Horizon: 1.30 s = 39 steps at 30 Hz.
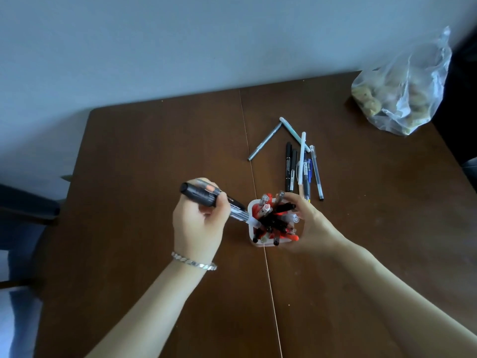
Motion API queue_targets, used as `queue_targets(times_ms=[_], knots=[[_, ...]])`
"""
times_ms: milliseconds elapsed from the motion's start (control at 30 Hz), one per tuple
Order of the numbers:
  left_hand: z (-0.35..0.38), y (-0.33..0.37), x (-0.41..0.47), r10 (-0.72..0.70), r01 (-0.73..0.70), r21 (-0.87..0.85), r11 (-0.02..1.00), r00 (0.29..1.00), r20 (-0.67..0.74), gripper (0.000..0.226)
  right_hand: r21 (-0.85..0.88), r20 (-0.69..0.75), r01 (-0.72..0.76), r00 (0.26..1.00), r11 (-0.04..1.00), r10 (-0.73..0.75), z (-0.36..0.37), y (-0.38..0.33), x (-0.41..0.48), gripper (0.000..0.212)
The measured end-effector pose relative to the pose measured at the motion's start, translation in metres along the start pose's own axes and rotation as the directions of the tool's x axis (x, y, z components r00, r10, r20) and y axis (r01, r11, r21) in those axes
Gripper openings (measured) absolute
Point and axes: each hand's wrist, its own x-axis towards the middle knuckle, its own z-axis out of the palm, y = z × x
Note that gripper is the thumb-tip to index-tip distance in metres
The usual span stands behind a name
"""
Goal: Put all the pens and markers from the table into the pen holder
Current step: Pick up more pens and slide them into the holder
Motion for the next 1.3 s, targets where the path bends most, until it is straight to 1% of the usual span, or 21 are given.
queue_targets(times_ms=[100,167,233,333,500,533,600,667,700,767,800,833,933,1033,1067,1100,1167,1200,1233,1267,1300], knots=[[0.016,0.0,-0.006,0.013,-0.012,0.013,1.0,1.0,-0.016,0.031,0.008,0.0,-0.026,1.0,1.0,0.026,0.0,0.001,0.001,0.092],[0.024,0.001,-0.003,0.035,-0.035,0.012,0.999,0.999,-0.009,0.027,-0.001,-0.006,-0.028,1.0,1.0,0.028,0.001,0.003,0.001,0.093],[0.031,0.003,-0.005,0.074,-0.075,0.015,0.997,0.995,0.063,0.019,-0.006,-0.012,-0.022,1.0,1.0,0.022,0.001,0.004,0.002,0.094],[0.041,0.001,-0.019,0.075,-0.089,0.07,0.994,0.98,0.185,0.012,-0.008,-0.02,-0.019,1.0,1.0,0.019,0.001,0.003,0.003,0.094],[0.044,-0.022,-0.036,0.028,-0.106,0.21,0.972,0.939,0.343,0.016,0.009,-0.04,-0.014,0.999,1.0,0.014,0.004,0.002,0.001,0.093],[0.045,-0.021,-0.037,0.02,-0.101,0.215,0.971,0.935,0.353,0.02,0.012,-0.043,-0.012,0.999,1.0,0.012,0.005,0.002,0.001,0.092],[0.043,-0.017,-0.039,0.053,-0.125,0.202,0.971,0.943,0.33,0.038,0.01,-0.047,-0.006,0.999,1.0,0.006,0.006,0.002,0.001,0.093],[0.039,-0.016,-0.039,0.178,-0.246,0.207,0.947,0.937,0.299,0.046,0.006,-0.046,-0.016,0.999,1.0,0.016,0.005,0.001,0.001,0.094],[0.037,-0.018,-0.04,0.262,-0.341,0.228,0.912,0.912,0.317,0.046,0.01,-0.047,-0.022,0.999,1.0,0.022,0.005,0.001,0.0,0.093],[0.033,-0.028,-0.044,0.385,-0.53,0.283,0.799,0.813,0.437,0.042,0.011,-0.045,-0.017,0.999,1.0,0.017,0.003,-0.003,-0.001,0.091],[0.032,-0.033,-0.047,0.393,-0.581,0.302,0.755,0.771,0.5,0.039,0.01,-0.041,-0.01,0.999,1.0,0.01,0.003,-0.004,-0.001,0.09],[0.031,-0.038,-0.051,0.372,-0.596,0.319,0.737,0.752,0.544,0.038,0.009,-0.036,-0.01,0.999,1.0,0.01,0.003,-0.004,-0.001,0.09],[0.033,-0.038,-0.056,0.277,-0.557,0.365,0.746,0.757,0.591,0.043,-0.008,-0.033,-0.029,0.999,1.0,0.028,0.003,-0.007,-0.002,0.091],[0.035,-0.03,-0.046,0.253,-0.525,0.299,0.797,0.739,0.625,0.05,0.009,-0.031,-0.043,0.999,0.999,0.044,0.002,-0.009,-0.004,0.095],[0.035,-0.027,-0.041,0.227,-0.477,0.253,0.842,0.738,0.635,0.061,-0.011,-0.004,-0.076,0.997,0.997,0.076,-0.001,-0.011,-0.004,0.099],[0.033,-0.025,-0.035,0.17,-0.398,0.218,0.891,0.738,0.653,0.078,-0.067,0.043,-0.102,0.994,0.992,0.105,-0.004,-0.012,-0.005,0.105],[0.033,-0.024,-0.025,-0.013,-0.205,0.231,0.951,0.72,0.694,0.113,-0.245,0.115,-0.13,0.98,0.961,0.162,-0.014,-0.01,-0.004,0.108],[0.032,-0.026,-0.019,-0.089,-0.14,0.259,0.956,0.7,0.708,0.122,-0.293,0.087,-0.144,0.98,0.945,0.176,-0.02,-0.006,-0.002,0.103],[0.033,-0.029,-0.014,-0.143,-0.104,0.288,0.952,0.681,0.718,0.125,-0.304,0.007,-0.166,0.984,0.938,0.176,-0.027,0.0,0.001,0.092],[0.034,-0.031,-0.01,-0.173,-0.095,0.31,0.946,0.661,0.731,0.125,-0.287,-0.11,-0.216,0.975,0.933,0.192,-0.033,0.006,0.004,0.076],[0.035,-0.031,-0.007,-0.183,-0.107,0.325,0.94,0.644,0.742,0.122,-0.245,-0.243,-0.289,0.942,0.925,0.23,-0.039,0.012,0.009,0.059]])
